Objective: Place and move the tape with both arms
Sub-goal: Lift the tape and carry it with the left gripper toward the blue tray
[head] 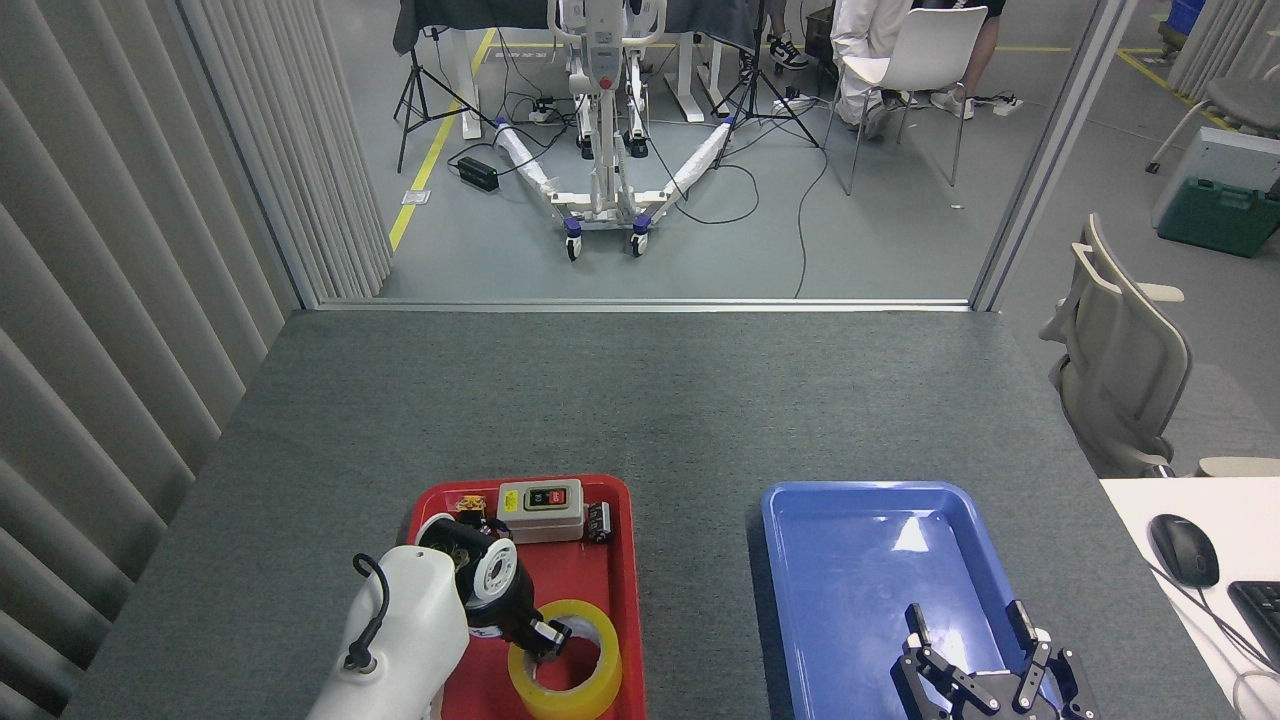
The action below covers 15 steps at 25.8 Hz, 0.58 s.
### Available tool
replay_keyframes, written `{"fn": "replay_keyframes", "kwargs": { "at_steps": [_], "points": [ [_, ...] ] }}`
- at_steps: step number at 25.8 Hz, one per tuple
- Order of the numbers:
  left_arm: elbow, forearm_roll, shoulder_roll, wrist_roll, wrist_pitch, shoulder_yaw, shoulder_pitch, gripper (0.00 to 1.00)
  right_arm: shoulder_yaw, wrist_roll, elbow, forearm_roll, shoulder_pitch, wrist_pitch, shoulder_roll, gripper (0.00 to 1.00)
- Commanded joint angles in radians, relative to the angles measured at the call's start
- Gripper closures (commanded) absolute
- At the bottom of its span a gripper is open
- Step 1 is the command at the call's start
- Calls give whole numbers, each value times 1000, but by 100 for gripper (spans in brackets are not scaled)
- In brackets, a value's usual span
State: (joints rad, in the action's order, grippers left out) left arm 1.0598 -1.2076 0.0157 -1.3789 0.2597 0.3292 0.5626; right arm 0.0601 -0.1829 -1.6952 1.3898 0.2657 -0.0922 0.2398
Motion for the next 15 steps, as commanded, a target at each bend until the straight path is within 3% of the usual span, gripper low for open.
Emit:
{"fn": "replay_keyframes", "kwargs": {
  "at_steps": [1,3,6,10,15],
  "points": [
    [75,11,10,29,171,-44,2,100,1,-3,-1,0,0,-3,3,0],
    [117,36,7,52,323,-124,2,100,1,-3,0,0,0,-3,3,0],
    [163,253,3,113,526,-174,8,100,1,-3,-1,0,0,-3,4,0],
    [108,729,-6,225,526,-131,-6,100,-3,-15,-1,-2,0,-8,12,0],
    [26,806,-91,221,526,22,8,100,-9,-93,-1,-2,7,-54,18,0]
  ]
}}
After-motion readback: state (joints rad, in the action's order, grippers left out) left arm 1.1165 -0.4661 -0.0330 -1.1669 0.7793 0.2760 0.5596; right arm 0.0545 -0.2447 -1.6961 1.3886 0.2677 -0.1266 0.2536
